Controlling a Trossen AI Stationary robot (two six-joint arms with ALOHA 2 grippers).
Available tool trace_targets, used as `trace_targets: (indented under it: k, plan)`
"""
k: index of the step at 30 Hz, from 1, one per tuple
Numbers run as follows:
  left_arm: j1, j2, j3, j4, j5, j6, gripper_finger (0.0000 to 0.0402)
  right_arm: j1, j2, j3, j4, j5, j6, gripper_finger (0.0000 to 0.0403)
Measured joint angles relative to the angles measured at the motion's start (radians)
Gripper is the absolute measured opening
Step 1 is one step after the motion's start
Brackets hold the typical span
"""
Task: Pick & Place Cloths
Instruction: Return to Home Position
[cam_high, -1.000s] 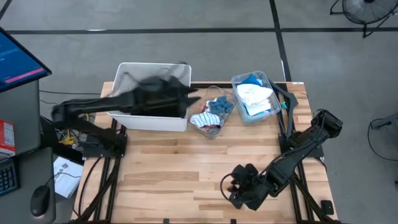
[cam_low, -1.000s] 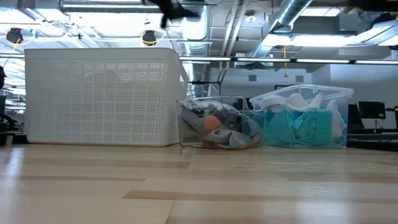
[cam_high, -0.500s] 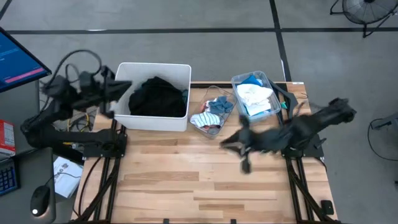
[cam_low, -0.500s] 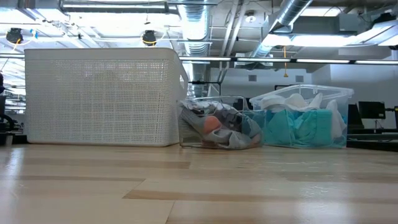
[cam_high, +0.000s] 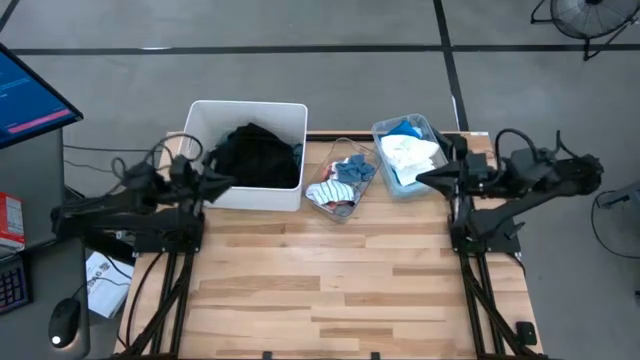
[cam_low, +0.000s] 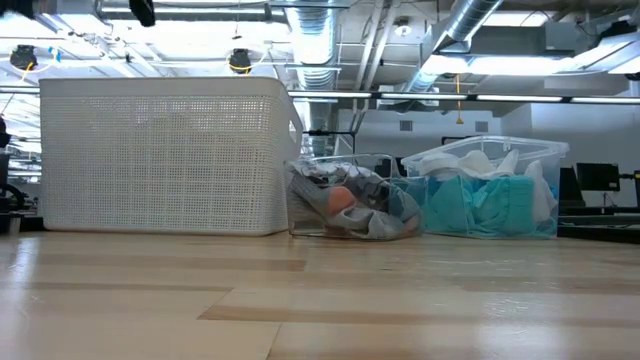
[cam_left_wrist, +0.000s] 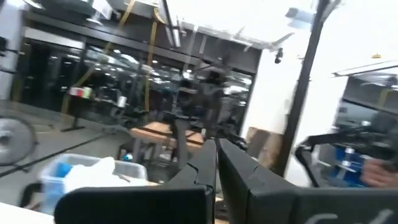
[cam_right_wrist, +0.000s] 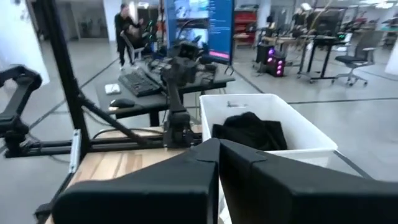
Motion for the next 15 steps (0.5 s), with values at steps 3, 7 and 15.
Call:
trace_targets:
  k: [3, 7, 15]
  plan:
    - [-0.051, 0.021, -0.075, 0.094, 0.0, -0.001, 0.0, -0.019, -0.111, -0.192, 0.137, -0.001, 0.0, 0.0002]
    - [-0.112, 0.056, -0.122, 0.123, -0.02, -0.028, 0.0, -0.037, -0.282, -0.437, 0.328, -0.032, 0.026, 0.0002]
    - [-0.192, 0.124, -0.142, 0.131, -0.055, -0.049, 0.0, -0.078, -0.562, -0.759, 0.556, -0.024, 0.077, 0.0001]
